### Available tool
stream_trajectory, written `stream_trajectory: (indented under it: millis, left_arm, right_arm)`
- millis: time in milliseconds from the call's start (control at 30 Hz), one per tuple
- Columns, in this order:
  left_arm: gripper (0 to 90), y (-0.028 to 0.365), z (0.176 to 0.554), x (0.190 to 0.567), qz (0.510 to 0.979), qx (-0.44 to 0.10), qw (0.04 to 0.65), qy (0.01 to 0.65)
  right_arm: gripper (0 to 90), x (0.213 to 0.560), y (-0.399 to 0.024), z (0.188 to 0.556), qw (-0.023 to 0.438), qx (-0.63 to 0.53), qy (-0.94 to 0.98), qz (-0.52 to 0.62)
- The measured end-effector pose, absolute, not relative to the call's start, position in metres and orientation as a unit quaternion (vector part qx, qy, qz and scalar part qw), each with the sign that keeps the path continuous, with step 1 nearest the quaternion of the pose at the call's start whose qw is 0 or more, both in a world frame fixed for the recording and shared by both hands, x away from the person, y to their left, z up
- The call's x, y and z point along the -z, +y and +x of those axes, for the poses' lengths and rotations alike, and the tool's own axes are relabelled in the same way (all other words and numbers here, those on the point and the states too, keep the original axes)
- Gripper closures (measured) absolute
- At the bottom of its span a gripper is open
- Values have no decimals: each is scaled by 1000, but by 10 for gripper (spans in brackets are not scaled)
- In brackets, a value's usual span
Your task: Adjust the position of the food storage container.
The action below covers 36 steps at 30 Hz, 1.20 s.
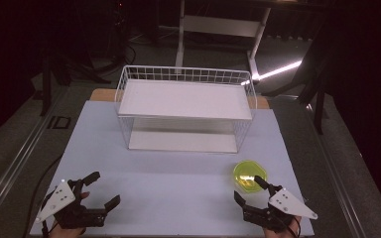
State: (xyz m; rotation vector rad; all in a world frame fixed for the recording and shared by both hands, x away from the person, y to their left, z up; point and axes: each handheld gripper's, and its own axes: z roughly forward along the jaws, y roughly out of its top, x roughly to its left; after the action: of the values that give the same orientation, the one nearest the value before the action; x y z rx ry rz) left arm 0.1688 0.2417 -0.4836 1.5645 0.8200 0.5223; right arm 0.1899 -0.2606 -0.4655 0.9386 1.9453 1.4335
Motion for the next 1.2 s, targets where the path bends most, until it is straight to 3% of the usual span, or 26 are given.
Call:
stream_trajectory:
  millis: [333,667,767,1000,1200]
  left_arm:
    - [17,240,166,481,675,-231,611,343]
    - [17,242,167,482,671,-226,613,349]
    - [17,242,167,483,672,-227,613,349]
    - [17,243,167,482,667,-228,616,351]
    - [17,243,167,482,667,-228,616,350]
  right_arm:
    - [142,461,-256,185,255,-539,723,350]
    - [129,432,-249,176,240,-575,711,326]
    - [129,427,-247,177,256,-575,713,310]
    - [118,412,-239,193,238,-560,721,333]
    - [136,404,-245,213,255,-558,709,347]
